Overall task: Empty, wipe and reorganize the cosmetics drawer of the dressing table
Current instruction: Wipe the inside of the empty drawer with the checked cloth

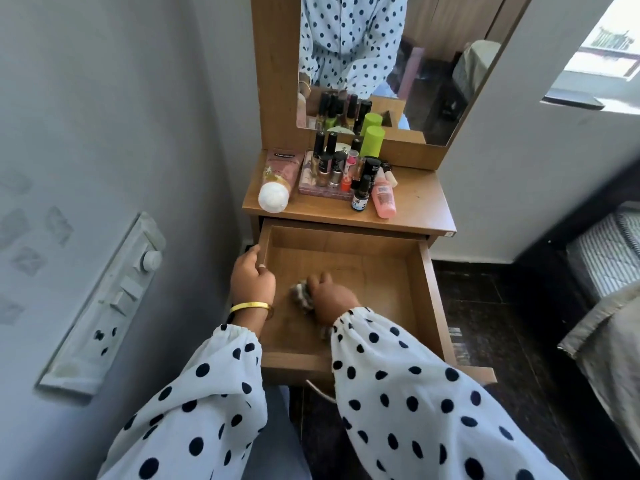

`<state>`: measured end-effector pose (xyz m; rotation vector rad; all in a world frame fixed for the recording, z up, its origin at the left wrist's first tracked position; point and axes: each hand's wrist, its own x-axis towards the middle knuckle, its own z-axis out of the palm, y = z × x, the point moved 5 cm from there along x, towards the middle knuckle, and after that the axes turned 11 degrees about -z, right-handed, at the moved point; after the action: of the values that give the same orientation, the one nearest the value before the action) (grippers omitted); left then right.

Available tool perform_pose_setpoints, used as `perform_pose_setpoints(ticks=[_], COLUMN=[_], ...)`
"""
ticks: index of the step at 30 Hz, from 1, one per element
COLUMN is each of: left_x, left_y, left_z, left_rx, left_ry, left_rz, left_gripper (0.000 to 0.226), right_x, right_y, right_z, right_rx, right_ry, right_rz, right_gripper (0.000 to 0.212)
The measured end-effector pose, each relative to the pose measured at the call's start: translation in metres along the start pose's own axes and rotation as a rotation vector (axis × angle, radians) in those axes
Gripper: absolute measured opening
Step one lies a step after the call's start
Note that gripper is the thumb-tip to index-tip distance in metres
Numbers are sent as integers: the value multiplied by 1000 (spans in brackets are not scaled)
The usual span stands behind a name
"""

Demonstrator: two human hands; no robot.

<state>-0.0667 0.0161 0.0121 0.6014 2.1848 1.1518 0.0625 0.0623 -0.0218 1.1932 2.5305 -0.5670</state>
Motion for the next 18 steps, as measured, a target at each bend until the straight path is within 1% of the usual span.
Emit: perform_pose_setpoints(ticks=[2,4,7,11,14,16,18], left_x=[-2,-1,0,0,6,10,13], left_y=[-1,-2,-4,-6,-8,-10,-13], left_z=[0,-1,-2,-3,-4,-3,-5], left_rx=[22,43,79,106,112,103,45], left_ry=[-15,-33,-61,-97,-144,-183,-208], left_rz=[-14,-37,-57,-87,-109,-114,-139], left_gripper=[48,49,53,53,49,47,47], right_x=[-5,-13,-30,-47,-57,-62,-63], right_y=[24,50,81,91,87,80,65], right_z=[-9,-15,-16,-2,4,1,-3], right_rx=[-66,-93,-97,-20,-20,-47,-74], right_ry=[46,58,19,-71,-113,-114,-122], right_rz=[85,185,336,395,361,296,193], right_gripper=[53,48,48,52,49,44,38])
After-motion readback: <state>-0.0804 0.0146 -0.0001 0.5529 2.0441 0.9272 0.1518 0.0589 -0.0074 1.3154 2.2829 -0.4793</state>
